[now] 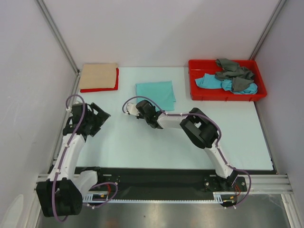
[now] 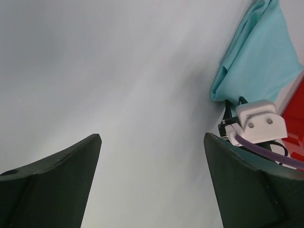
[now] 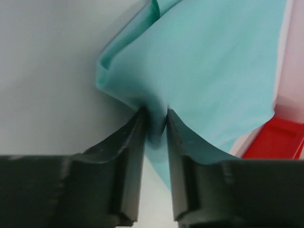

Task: Fold and stack the t-shirts
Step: Neatly place the folded tshirt to the corner

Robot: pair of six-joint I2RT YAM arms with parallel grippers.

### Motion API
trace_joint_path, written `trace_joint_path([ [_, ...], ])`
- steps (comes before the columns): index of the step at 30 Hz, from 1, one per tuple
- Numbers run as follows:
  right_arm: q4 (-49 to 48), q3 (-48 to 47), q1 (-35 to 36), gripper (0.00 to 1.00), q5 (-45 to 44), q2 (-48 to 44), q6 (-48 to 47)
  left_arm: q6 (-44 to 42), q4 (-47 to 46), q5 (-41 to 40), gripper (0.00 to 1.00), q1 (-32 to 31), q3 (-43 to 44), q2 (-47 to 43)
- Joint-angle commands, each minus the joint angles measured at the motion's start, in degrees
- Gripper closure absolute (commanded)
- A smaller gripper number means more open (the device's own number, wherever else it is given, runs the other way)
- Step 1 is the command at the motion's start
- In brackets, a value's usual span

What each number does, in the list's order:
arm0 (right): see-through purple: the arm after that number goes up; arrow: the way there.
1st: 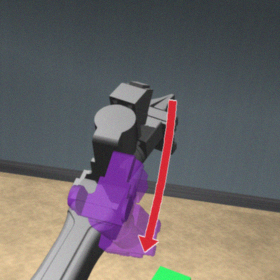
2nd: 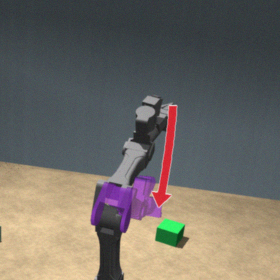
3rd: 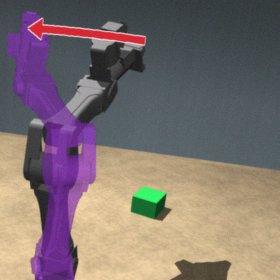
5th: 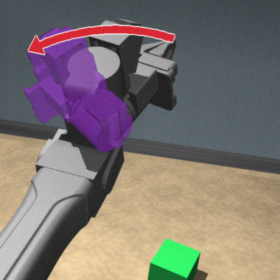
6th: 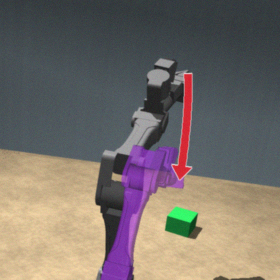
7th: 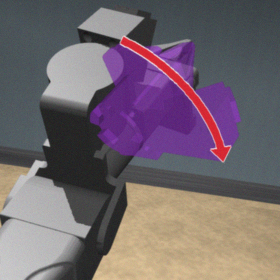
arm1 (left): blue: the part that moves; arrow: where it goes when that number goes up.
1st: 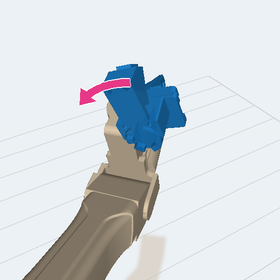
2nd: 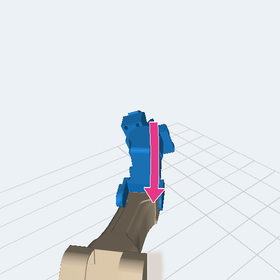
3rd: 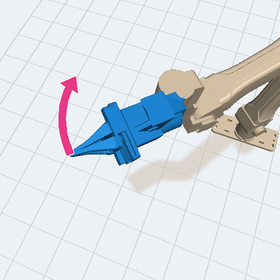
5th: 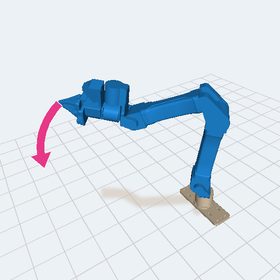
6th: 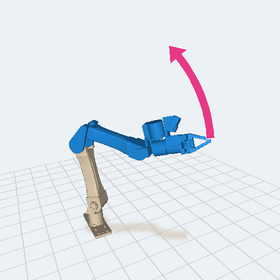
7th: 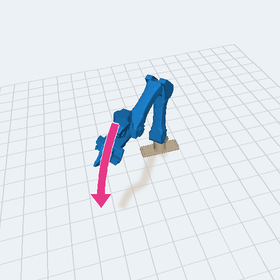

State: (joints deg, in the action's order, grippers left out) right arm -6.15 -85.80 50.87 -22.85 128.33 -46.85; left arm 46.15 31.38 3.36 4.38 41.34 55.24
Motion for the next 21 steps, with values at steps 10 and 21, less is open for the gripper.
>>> trace_joint_path([
  [10,5.89,-4.73,-4.37,0.77,8.43,-1.76,4.66,6.05,-14.92,19.29,0.02,0.80,4.79,23.29],
  [21,10.90,-4.64,-6.66,1.00,13.44,-9.33,6.59,19.14,-34.62,29.52,0.00,-3.94,22.00,51.60],
])
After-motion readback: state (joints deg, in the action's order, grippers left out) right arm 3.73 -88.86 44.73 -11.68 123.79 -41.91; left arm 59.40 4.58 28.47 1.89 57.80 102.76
